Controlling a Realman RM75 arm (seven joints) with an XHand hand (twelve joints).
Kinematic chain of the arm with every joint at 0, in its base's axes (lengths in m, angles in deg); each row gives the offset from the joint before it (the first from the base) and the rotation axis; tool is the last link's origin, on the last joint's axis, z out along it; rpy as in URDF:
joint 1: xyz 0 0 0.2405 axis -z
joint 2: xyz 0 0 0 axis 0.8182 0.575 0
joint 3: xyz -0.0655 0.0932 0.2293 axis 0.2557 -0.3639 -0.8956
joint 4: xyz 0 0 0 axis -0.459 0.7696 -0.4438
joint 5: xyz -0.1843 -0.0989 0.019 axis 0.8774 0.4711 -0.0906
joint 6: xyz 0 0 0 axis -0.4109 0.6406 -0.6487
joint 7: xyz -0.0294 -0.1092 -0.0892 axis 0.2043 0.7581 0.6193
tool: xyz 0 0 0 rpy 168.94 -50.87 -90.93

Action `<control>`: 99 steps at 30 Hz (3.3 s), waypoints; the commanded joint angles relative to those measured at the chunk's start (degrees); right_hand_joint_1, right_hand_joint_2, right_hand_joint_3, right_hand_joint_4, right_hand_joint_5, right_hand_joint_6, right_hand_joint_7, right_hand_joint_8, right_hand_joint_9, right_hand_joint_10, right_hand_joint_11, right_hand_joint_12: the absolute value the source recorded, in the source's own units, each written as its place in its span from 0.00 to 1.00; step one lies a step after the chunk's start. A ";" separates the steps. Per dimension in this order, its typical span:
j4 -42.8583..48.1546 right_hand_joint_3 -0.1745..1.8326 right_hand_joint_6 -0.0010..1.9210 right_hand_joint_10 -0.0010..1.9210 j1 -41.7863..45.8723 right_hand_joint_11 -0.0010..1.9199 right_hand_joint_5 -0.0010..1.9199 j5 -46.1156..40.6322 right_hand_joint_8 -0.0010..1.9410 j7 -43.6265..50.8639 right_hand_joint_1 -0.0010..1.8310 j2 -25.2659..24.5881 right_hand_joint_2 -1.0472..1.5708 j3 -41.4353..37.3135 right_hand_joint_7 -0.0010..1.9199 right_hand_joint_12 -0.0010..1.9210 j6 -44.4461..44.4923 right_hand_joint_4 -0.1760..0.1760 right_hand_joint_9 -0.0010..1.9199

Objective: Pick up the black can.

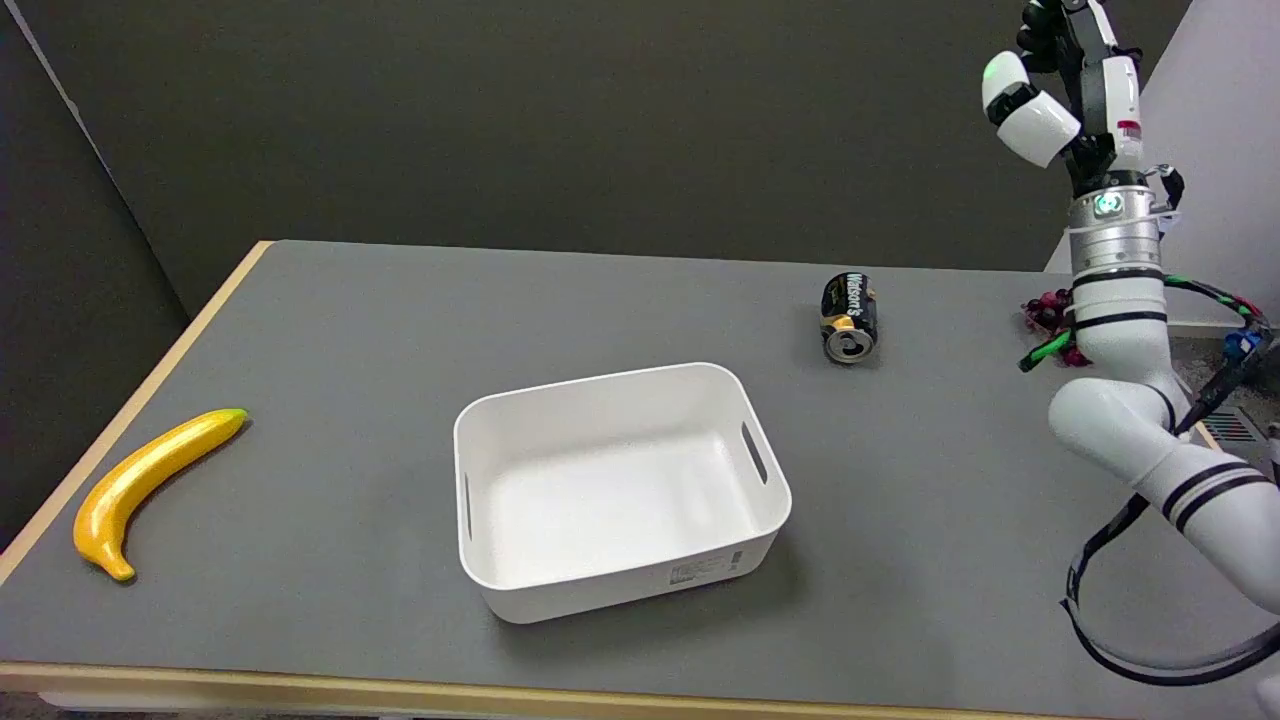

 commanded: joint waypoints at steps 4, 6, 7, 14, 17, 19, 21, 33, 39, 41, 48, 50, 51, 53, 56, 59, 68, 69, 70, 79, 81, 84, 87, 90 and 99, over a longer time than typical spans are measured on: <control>7.53 0.59 0.22 0.38 11.30 0.07 0.10 -0.42 0.19 -0.67 0.31 2.71 0.67 -6.78 0.16 0.63 -0.27 0.54 0.13; 8.29 0.59 0.22 0.38 11.99 0.07 0.10 -0.42 0.19 -0.51 0.31 3.78 0.67 -7.24 0.16 0.63 -2.13 0.53 0.13; 8.83 0.59 0.22 0.38 12.31 0.07 0.10 -0.42 0.19 0.55 0.31 4.33 0.67 -7.47 0.16 0.63 -4.13 0.52 0.13; 9.77 0.57 0.21 0.40 13.53 0.08 0.08 -0.53 0.21 20.15 0.29 4.14 0.66 -6.94 0.14 0.67 -11.28 0.28 0.12; 10.35 0.53 0.20 0.42 13.68 0.09 0.08 -2.09 0.21 27.23 0.29 2.36 0.67 -6.85 0.15 0.70 -13.81 0.16 0.11; 11.07 0.54 0.21 0.43 13.67 0.11 0.07 -3.75 0.23 33.18 0.28 0.96 0.66 -6.85 0.15 0.72 -15.17 0.06 0.11; 12.16 0.55 0.23 0.44 13.52 0.12 0.07 -6.57 0.26 40.80 0.27 -0.60 0.65 -6.46 0.15 0.74 -16.79 0.01 0.12; 10.44 0.49 0.24 0.50 4.28 0.17 0.09 -37.96 0.27 78.45 0.28 -5.36 0.67 8.55 0.18 0.81 -8.17 0.00 0.12; 6.30 0.49 0.25 0.51 -4.38 0.18 0.09 -48.74 0.28 91.66 0.27 -8.94 0.67 17.03 0.18 0.82 2.02 0.00 0.12; 5.55 0.49 0.25 0.51 -6.69 0.18 0.09 -50.35 0.28 92.89 0.27 -9.71 0.67 19.91 0.18 0.82 4.92 0.00 0.12; 7.42 0.49 0.26 0.53 -10.52 0.20 0.10 -55.76 0.30 99.77 0.27 -12.15 0.67 26.86 0.19 0.85 19.81 0.00 0.13; 10.11 0.48 0.26 0.53 -10.28 0.20 0.10 -56.43 0.30 102.25 0.27 -12.90 0.67 27.97 0.19 0.85 24.53 0.00 0.13; 11.79 0.48 0.26 0.53 -9.97 0.20 0.10 -56.75 0.30 103.61 0.27 -13.46 0.67 28.71 0.19 0.85 27.49 0.00 0.13; 13.84 0.48 0.26 0.53 -9.58 0.21 0.10 -57.30 0.31 104.87 0.27 -14.10 0.67 30.14 0.18 0.86 31.83 0.00 0.13; 16.06 0.48 0.26 0.53 -9.01 0.21 0.09 -58.10 0.31 105.60 0.27 -15.56 0.67 32.62 0.18 0.86 37.20 0.00 0.13; 16.92 0.48 0.26 0.53 -8.85 0.21 0.09 -58.11 0.32 105.60 0.26 -17.42 0.67 34.52 0.18 0.86 40.77 0.00 0.13; 16.86 0.48 0.25 0.52 -8.93 0.21 0.08 -67.30 0.31 105.20 0.25 -20.01 0.67 38.29 0.16 0.86 36.64 0.00 0.12; 16.77 0.48 0.25 0.52 -8.93 0.21 0.08 -67.62 0.30 105.20 0.25 -20.02 0.67 38.29 0.15 0.86 35.89 0.00 0.12; 16.60 0.47 0.24 0.51 -8.93 0.21 0.07 -67.76 0.30 105.20 0.25 -20.25 0.67 38.37 0.15 0.86 34.50 0.00 0.11; 14.17 0.47 0.22 0.49 -10.22 0.18 0.05 -64.72 0.29 105.43 0.23 -20.32 0.68 37.69 0.12 0.84 30.09 0.00 0.10; 12.96 0.47 0.23 0.50 -10.45 0.18 0.06 -64.19 0.29 105.36 0.23 -20.26 0.68 37.02 0.13 0.84 29.56 0.00 0.10; 11.66 0.47 0.25 0.51 -11.10 0.19 0.08 -64.10 0.31 105.52 0.24 -19.52 0.68 35.45 0.15 0.85 28.99 0.00 0.12; 10.26 0.47 0.25 0.52 -11.71 0.21 0.08 -64.10 0.32 105.52 0.24 -18.59 0.68 33.91 0.16 0.86 28.83 0.00 0.13; 7.82 0.48 0.26 0.53 -12.46 0.22 0.09 -65.79 0.32 105.52 0.25 -17.55 0.67 32.81 0.17 0.87 28.47 0.00 0.13; 1.37 0.48 0.27 0.54 -13.08 0.23 0.10 -73.12 0.33 105.52 0.25 -17.13 0.67 30.61 0.18 0.88 25.56 0.00 0.14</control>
